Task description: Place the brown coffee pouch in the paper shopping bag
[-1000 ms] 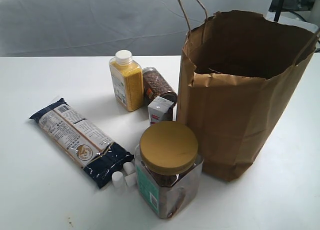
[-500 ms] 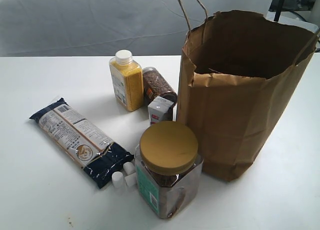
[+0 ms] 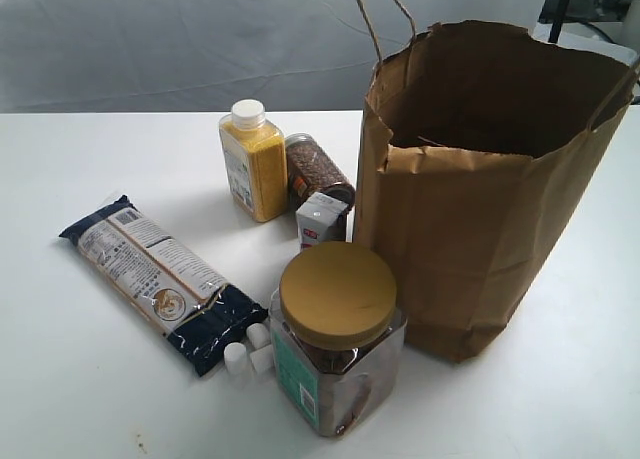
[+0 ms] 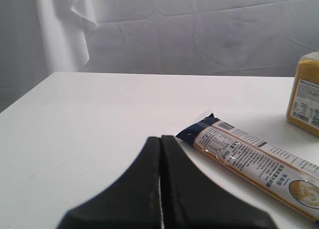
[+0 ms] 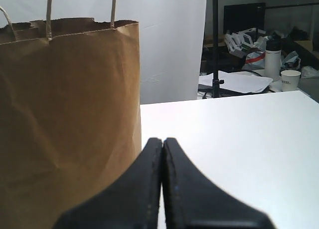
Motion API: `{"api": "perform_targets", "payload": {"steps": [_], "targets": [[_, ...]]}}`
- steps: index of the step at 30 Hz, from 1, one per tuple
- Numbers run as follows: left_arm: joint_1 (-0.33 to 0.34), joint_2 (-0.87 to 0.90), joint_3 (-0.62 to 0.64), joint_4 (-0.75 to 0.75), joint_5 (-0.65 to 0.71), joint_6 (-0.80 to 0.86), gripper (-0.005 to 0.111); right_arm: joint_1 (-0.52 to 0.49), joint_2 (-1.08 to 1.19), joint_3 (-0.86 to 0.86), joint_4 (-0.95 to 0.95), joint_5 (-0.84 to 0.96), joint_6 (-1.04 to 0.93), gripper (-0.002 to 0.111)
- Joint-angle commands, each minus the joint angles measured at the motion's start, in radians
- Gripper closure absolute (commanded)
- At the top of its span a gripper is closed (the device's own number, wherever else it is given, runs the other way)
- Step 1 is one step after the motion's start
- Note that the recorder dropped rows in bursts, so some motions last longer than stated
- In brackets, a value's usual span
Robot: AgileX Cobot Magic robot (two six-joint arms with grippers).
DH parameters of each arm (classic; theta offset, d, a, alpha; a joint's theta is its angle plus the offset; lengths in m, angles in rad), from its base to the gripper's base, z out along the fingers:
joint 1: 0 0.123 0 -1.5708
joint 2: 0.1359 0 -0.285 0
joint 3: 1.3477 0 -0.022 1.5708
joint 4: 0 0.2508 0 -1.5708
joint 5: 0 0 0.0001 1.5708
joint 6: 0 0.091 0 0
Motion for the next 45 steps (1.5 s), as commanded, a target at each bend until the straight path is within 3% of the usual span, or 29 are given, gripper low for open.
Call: {"api": "perform_targets", "payload": {"steps": [1, 21, 39, 45], "targets": [[0.003, -0.003, 0.004, 0.005, -0.002, -0.003, 0.107, -0.007, -0.006, 0.004, -0.001, -0.012, 0.006, 0.108], [0.003, -0.003, 0.004, 0.005, -0.002, -0.003, 0.107, -0.007, -0.006, 0.004, -0.04, -0.012, -0.147, 0.108], [0.003, -0.003, 0.004, 0.005, -0.002, -0.003, 0.107, -0.009, -0.006, 0.004, -0.033, -0.012, -0.145, 0.108], [0.003, -0.003, 0.004, 0.005, -0.002, -0.003, 0.107, -0.073, -0.006, 0.004, -0.033, -0.012, -0.145, 0.108]]}}
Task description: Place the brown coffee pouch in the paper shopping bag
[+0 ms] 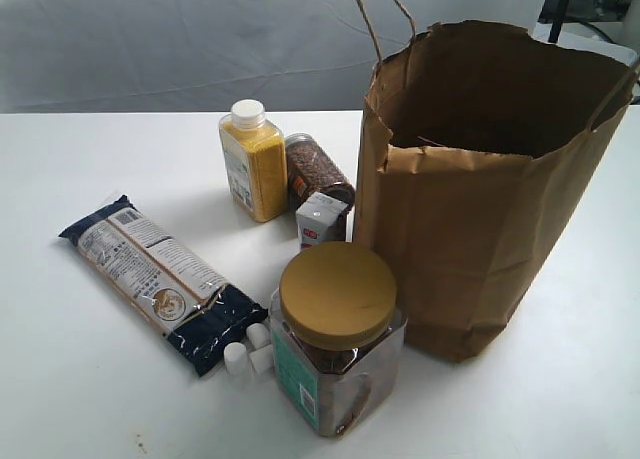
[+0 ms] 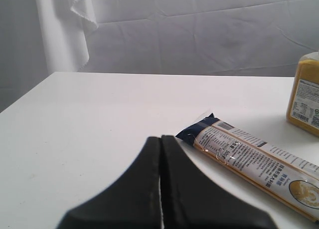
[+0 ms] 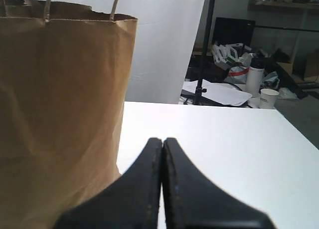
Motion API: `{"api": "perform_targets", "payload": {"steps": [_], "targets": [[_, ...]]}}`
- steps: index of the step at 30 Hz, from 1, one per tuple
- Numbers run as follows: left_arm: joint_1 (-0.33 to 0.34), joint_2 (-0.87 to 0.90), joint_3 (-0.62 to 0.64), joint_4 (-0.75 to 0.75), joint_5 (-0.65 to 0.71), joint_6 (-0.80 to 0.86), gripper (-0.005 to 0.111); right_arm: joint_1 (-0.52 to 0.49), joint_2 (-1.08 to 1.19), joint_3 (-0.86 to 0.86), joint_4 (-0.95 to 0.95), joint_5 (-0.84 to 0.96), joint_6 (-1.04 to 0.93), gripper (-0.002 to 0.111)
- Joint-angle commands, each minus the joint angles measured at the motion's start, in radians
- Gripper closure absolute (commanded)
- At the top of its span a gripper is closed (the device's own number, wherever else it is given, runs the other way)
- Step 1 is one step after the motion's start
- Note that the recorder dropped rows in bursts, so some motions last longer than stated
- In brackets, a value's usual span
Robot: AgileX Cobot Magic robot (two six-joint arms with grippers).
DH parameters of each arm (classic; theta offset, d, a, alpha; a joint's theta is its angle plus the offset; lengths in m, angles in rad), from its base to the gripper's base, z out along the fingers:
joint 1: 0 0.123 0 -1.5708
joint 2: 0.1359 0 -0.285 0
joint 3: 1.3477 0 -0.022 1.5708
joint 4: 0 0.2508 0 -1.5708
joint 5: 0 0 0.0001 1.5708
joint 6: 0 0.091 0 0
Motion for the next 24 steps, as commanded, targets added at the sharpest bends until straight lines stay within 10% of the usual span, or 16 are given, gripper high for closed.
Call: {"api": "perform_targets", "payload": {"steps": [1, 24], "targets": [[0.003, -0.003, 0.004, 0.005, -0.002, -0.003, 0.107, -0.053, -0.006, 0.004, -0.008, -0.01, -0.004, 0.108], [0.003, -0.003, 0.004, 0.005, -0.002, -0.003, 0.107, -0.075, -0.006, 0.004, -0.008, -0.01, -0.004, 0.108]]}}
